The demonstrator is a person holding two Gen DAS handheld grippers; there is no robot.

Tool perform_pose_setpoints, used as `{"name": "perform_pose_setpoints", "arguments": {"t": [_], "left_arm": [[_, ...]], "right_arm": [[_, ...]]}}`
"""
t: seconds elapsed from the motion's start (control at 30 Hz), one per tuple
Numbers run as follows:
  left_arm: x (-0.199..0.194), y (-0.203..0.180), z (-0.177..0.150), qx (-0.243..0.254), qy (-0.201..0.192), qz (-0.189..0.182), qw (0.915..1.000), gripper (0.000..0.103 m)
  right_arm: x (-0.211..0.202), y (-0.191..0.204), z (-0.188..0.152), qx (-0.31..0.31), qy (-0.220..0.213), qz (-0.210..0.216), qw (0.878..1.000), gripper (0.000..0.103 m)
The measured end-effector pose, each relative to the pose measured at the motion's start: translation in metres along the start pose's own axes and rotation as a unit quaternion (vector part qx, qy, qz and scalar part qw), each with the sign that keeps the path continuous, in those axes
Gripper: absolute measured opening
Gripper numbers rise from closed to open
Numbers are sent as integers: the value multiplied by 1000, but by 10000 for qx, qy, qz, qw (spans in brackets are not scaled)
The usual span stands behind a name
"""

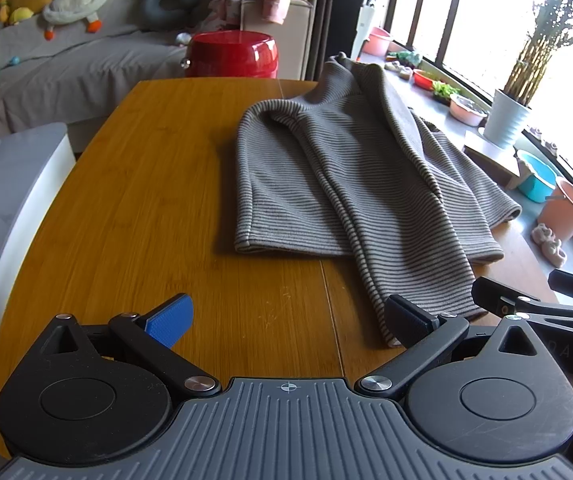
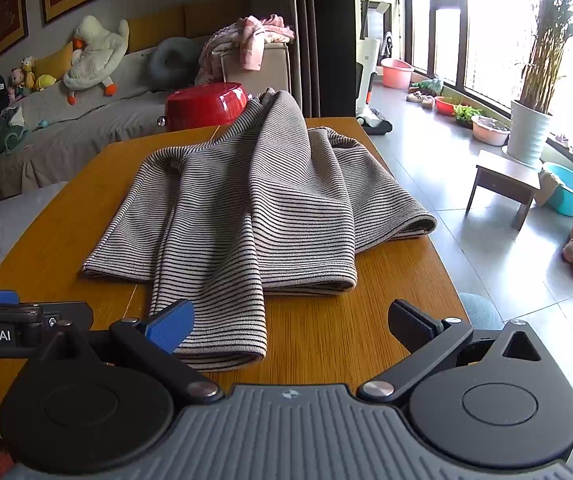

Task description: Fold clothes

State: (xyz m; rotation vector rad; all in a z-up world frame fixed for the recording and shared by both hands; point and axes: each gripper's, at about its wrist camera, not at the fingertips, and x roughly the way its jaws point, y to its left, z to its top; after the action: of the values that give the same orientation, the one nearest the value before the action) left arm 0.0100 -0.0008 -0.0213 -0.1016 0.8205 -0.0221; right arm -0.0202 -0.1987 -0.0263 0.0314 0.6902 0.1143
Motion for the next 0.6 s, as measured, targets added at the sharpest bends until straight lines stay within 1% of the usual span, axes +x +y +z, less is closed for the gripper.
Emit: {"name": "perform_pose_setpoints", "arguments": {"t": [0.6], "left_arm": [[4,3,2,-42,67,33,10000,103]], "right_arm": [[4,1,0,-21,73,16,10000,103]]}}
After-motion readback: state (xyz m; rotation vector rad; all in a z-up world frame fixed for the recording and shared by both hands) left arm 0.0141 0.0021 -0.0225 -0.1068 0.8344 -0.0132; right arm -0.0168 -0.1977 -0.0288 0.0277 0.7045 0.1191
